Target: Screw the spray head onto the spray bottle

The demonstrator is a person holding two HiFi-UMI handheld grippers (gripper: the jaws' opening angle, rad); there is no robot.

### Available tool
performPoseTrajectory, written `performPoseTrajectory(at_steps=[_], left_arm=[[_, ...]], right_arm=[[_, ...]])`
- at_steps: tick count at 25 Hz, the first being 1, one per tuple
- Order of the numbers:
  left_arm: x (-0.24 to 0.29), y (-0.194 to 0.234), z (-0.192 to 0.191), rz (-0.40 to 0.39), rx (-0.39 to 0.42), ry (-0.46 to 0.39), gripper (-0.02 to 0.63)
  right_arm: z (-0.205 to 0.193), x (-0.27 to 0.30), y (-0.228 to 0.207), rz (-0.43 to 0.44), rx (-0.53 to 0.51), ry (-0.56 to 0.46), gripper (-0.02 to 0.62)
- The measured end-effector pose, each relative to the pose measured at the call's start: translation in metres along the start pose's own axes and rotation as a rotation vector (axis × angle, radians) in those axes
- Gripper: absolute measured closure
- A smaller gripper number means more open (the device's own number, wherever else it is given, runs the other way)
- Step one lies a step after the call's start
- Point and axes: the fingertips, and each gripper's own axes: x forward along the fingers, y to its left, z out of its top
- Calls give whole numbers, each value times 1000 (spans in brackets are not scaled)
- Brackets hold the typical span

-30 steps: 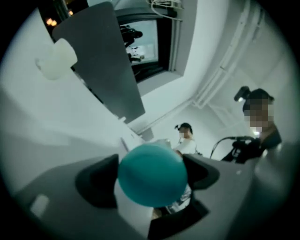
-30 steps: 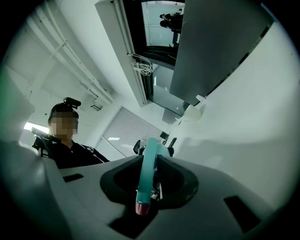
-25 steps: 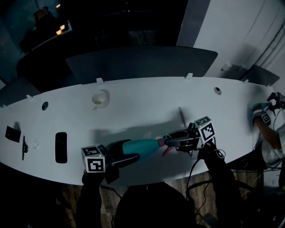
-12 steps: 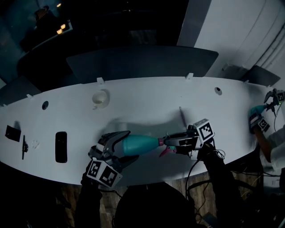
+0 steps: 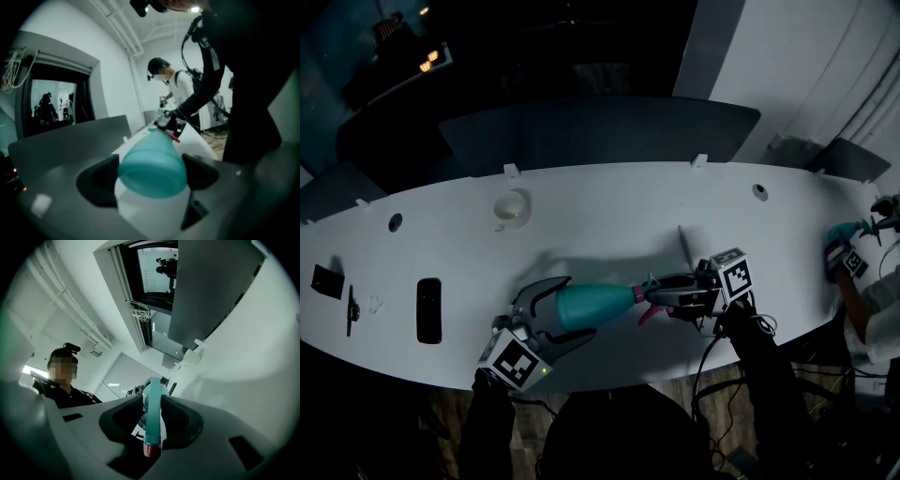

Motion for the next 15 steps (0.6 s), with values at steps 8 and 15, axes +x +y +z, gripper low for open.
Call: performPoseTrajectory(at_steps=[8,15], left_arm=[[9,-4,16,-9,2,-68,184],[6,6,12,21,-56,-102,184]], right_arm=[[-3,18,0,-13,-81,53,383],[7,13,1,26,-10,-5,398]])
